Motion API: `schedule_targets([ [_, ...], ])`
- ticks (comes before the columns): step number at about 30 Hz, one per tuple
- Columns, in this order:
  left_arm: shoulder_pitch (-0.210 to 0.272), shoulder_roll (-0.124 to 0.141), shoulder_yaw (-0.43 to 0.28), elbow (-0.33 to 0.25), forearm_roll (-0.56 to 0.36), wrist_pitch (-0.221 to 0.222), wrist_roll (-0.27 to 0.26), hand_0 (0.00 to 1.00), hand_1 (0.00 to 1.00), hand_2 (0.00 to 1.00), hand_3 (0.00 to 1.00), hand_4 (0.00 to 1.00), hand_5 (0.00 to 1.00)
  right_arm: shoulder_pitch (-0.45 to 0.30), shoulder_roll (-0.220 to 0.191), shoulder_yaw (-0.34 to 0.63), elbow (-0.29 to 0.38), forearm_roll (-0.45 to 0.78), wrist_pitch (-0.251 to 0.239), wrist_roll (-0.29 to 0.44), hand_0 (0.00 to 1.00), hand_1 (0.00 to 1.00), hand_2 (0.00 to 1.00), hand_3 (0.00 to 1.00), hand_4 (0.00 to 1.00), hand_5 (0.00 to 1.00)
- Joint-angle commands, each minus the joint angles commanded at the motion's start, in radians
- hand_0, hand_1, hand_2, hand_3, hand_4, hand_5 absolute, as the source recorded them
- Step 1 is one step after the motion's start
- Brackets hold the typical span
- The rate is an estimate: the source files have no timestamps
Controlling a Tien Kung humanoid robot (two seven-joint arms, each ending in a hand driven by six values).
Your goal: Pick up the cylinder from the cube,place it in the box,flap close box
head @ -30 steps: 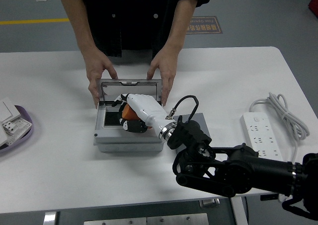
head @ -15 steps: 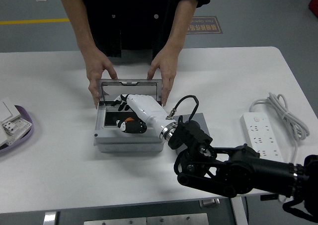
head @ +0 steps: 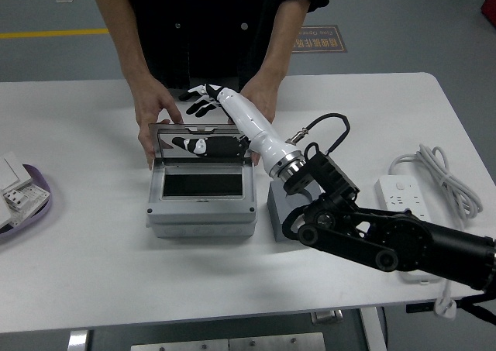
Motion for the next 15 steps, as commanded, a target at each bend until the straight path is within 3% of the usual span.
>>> schedule_targets([
  [9,-0.005,0.001,-0.004,-0.001,0.006,-0.003,0.003,0.504,0.561,0.564,0.593,0.708,0.309,0.074,0.008,-0.096,-0.138,0.137,0.005,0.025,0.709,0.547,0.595,0.66,0.951,0.359],
  [15,-0.007,-0.001,-0.003,-0.001,0.003,-0.002,0.003,0.504,0.561,0.564,0.593,0.705,0.306,0.073,0.004,-0.133,-0.113,0.124,0.0,0.011,0.7,0.545,0.592,0.657,0.949,0.366],
])
